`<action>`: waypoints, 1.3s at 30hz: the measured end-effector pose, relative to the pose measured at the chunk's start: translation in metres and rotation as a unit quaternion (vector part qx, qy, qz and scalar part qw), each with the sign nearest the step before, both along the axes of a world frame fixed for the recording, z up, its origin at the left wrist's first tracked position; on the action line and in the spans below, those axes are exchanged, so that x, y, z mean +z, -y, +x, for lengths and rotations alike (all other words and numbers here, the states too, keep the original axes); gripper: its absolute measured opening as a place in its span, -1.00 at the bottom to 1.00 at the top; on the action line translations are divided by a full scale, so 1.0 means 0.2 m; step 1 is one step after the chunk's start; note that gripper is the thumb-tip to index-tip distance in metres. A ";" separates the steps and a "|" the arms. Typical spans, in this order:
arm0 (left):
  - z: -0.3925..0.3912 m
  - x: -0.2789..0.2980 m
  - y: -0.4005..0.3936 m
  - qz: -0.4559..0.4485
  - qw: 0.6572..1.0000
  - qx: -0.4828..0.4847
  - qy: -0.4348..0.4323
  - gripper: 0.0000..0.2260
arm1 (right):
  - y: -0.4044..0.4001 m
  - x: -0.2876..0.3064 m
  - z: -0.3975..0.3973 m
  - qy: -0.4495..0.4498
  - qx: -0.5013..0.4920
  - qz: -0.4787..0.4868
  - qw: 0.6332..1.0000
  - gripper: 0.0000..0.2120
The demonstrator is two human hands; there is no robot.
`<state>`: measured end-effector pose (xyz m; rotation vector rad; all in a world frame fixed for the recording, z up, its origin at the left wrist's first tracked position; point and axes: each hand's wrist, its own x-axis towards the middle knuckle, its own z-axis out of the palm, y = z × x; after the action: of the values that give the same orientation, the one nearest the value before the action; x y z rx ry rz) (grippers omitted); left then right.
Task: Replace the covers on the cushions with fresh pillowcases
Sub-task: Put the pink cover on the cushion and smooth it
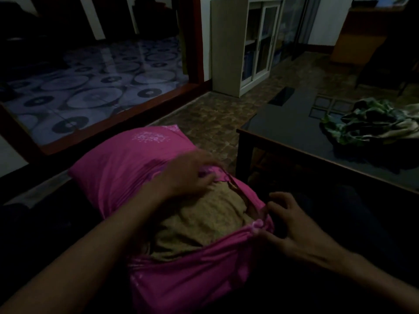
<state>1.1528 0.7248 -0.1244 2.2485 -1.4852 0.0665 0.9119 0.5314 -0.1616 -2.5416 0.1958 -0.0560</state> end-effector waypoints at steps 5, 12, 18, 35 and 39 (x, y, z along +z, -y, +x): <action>0.28 -0.07 -0.17 0.188 0.959 0.209 -0.049 -0.16 | -0.14 -0.12 0.14 -0.043 -0.090 0.080 0.992 -0.47; 0.18 -0.11 -0.26 0.160 0.933 0.300 -0.119 -0.06 | 0.03 -0.20 0.40 0.055 -0.120 0.037 0.991 -0.65; 0.02 -0.06 -0.33 0.232 0.896 0.350 -0.147 0.05 | 0.17 0.10 0.80 0.068 -0.155 0.007 0.986 -0.87; 0.50 -0.21 -0.79 0.196 0.862 0.443 -0.149 0.15 | -0.25 -0.03 0.78 -0.127 -0.136 0.057 0.981 0.07; 0.36 -0.13 -0.73 0.189 0.862 0.437 -0.175 0.15 | -0.23 0.05 0.88 -0.037 -0.073 0.006 0.997 -0.74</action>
<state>1.2255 0.8708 -0.1498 2.8684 -0.2129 -0.3691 1.0882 0.5769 -0.1514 -2.5151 0.4090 -0.0176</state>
